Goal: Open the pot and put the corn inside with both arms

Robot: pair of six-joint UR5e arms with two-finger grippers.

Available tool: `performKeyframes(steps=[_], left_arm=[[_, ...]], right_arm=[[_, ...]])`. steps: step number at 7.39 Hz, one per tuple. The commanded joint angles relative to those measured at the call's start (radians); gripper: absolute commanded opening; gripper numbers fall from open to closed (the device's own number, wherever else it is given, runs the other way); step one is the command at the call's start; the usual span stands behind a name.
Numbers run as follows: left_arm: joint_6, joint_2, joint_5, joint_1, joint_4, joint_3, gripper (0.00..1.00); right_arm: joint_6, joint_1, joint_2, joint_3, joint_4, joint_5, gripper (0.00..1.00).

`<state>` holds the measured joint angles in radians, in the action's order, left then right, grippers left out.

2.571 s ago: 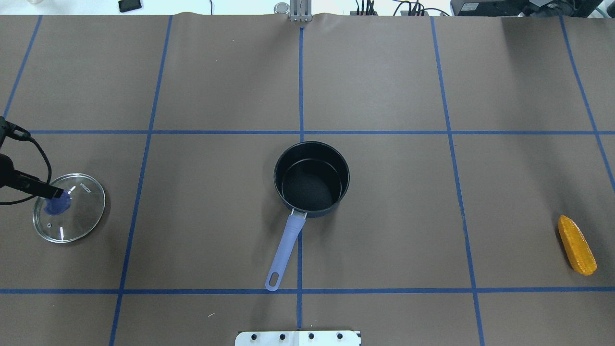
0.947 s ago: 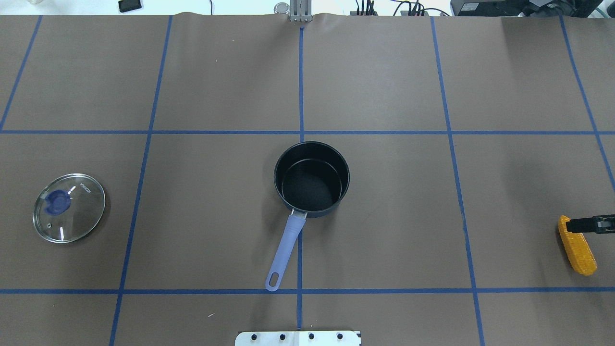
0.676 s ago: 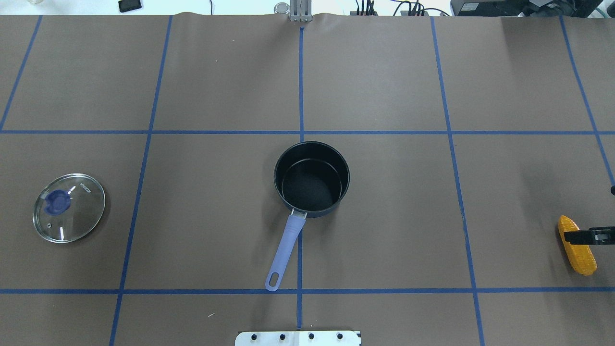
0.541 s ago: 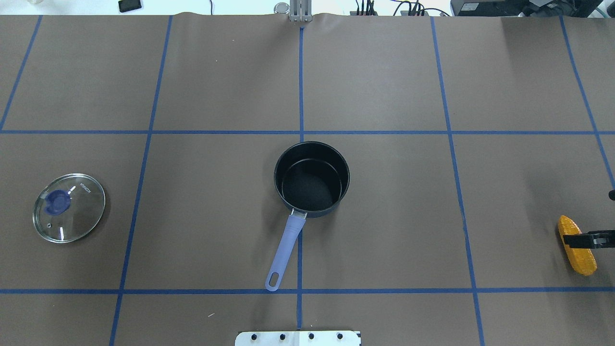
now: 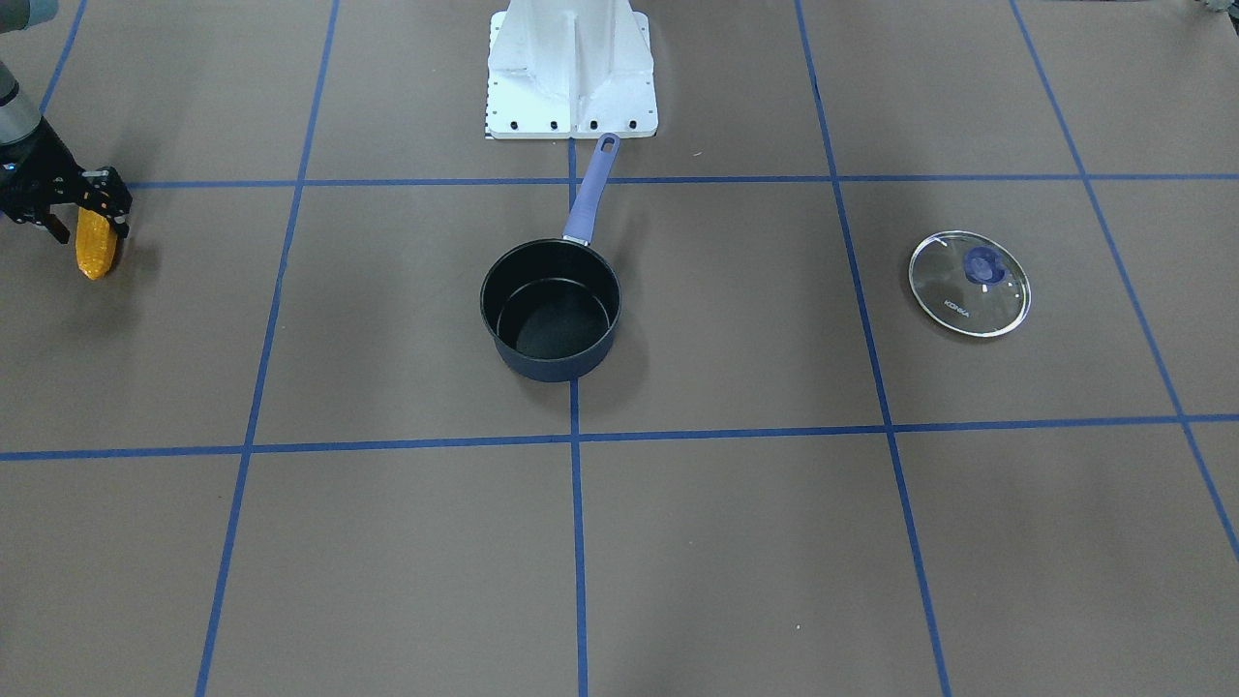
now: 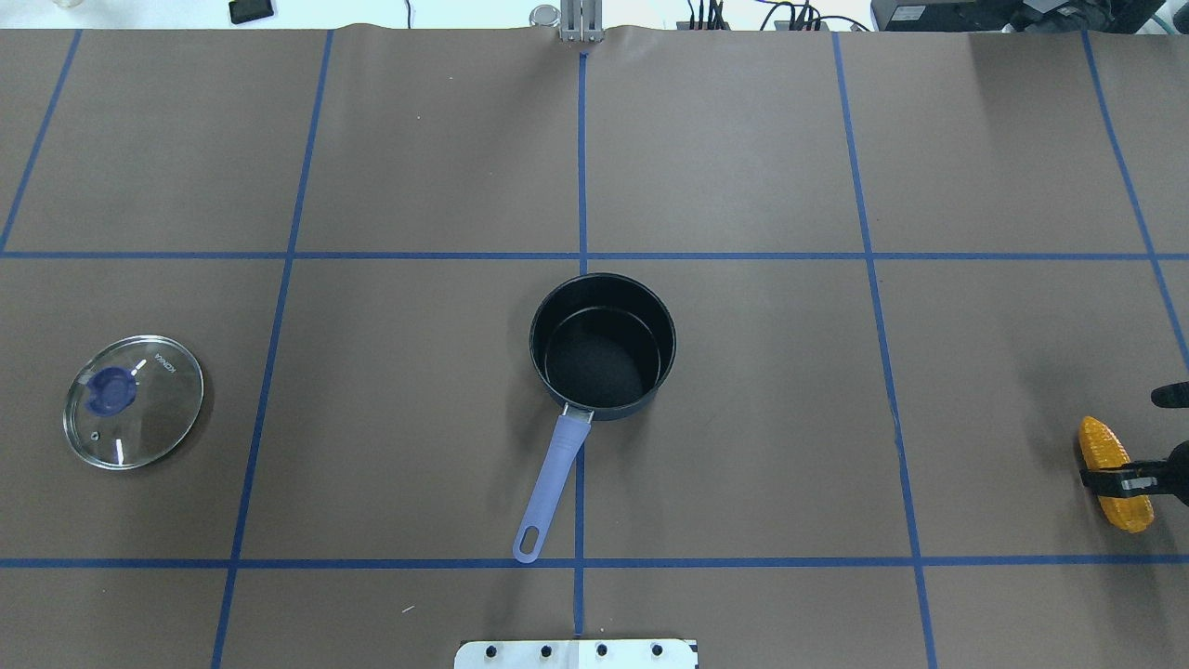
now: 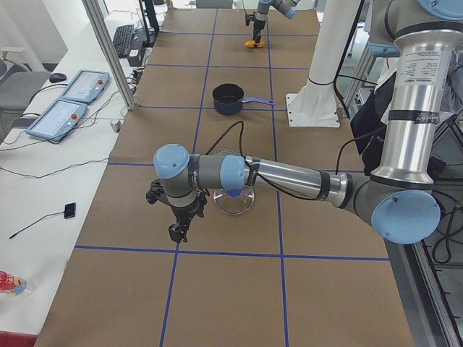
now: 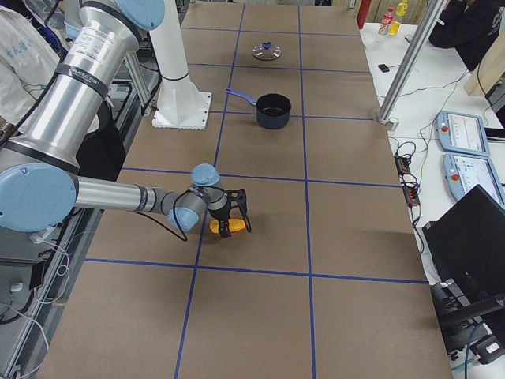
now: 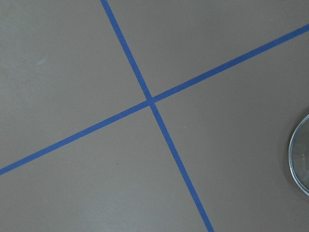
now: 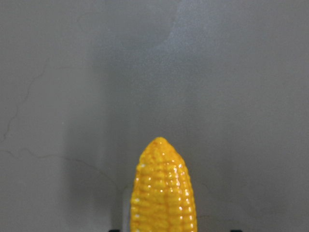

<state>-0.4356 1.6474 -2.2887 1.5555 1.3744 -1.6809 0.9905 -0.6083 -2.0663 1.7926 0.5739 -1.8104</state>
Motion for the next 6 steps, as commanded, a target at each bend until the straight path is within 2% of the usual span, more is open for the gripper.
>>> performKeyframes(steps=[1, 4, 5, 6], left_arm=[[0.0, -0.001, 0.0, 0.0, 0.0, 0.0, 0.99], [0.0, -0.001, 0.0, 0.0, 0.0, 0.004, 0.99], [0.0, -0.001, 0.0, 0.0, 0.0, 0.006, 0.99], [0.001, -0.003, 0.0, 0.0, 0.0, 0.007, 0.99]], right_arm=[[-0.001, 0.002, 0.003, 0.008, 0.0, 0.003, 0.0], [-0.016, -0.092, 0.154, 0.007, 0.014, -0.052, 0.0], [-0.016, -0.143, 0.24, 0.007, 0.059, -0.085, 0.0], [-0.015, -0.181, 0.387, 0.01, 0.202, -0.117, 0.0]])
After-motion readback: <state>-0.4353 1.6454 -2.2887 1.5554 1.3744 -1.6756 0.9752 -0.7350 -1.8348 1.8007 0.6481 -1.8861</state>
